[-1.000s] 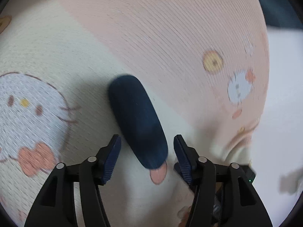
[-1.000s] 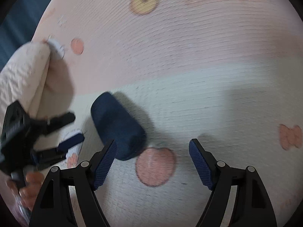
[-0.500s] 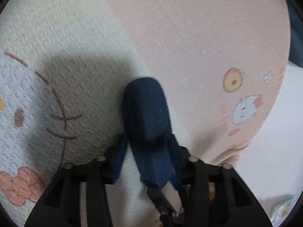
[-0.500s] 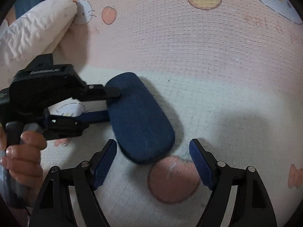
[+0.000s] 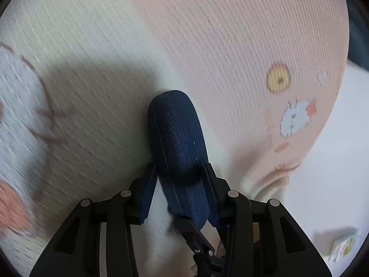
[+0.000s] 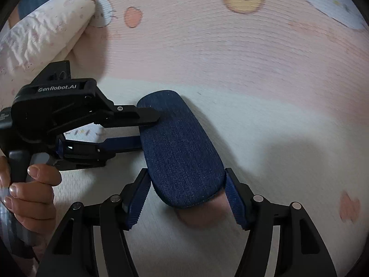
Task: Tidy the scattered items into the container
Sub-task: 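Position both grippers around the denim glasses case and close on it, then lift the held glasses case with both grippers and carry it to the box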
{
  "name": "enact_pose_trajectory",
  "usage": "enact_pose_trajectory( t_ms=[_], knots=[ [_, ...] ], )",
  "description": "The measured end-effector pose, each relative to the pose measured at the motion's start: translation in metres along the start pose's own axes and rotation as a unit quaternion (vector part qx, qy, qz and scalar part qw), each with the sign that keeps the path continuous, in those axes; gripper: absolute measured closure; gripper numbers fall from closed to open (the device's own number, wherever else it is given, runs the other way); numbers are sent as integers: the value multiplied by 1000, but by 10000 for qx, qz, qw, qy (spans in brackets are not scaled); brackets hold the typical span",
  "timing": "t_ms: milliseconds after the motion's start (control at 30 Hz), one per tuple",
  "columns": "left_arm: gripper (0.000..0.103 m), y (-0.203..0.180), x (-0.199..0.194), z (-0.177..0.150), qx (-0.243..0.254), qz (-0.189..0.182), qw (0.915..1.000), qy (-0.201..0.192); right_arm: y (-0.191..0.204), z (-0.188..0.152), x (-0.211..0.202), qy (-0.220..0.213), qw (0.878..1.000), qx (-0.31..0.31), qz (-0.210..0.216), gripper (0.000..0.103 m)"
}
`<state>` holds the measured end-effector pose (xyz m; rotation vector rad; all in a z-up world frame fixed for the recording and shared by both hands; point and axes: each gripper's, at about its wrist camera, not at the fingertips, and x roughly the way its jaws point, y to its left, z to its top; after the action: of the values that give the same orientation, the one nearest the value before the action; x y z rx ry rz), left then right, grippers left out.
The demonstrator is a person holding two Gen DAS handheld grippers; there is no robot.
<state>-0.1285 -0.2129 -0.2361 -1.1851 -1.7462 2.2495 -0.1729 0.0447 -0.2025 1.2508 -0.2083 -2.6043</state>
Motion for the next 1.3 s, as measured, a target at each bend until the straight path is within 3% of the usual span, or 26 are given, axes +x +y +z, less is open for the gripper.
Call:
enact_pose_trajectory(
  t_ms=[267, 633, 800, 1000, 1200, 1300],
  knots=[
    [59, -33, 51, -61, 528, -142, 9941, 934, -40, -50, -56, 245, 9970, 540, -501, 41],
    [59, -74, 108, -171, 1360, -210, 9677, 2112, -80, -138, -128, 595, 9842, 1283, -1064, 41],
    [58, -91, 107, -193, 1992, -6, 9610, 1920, -78, -145, -134, 778, 9857, 1046, -1066, 42],
    [58, -95, 107, -195, 2121, 44, 9584, 1907, -61, -120, -121, 752, 9876, 375, -1323, 28],
    [59, -96, 110, -190, 2014, 44, 9587, 2008, -83, -106, -101, 947, 9867, 941, -931, 27],
    [59, -101, 108, -189, 2159, 208, 9588, 1837, -91, -100, -95, 1081, 9840, 1160, -809, 27]
  ],
)
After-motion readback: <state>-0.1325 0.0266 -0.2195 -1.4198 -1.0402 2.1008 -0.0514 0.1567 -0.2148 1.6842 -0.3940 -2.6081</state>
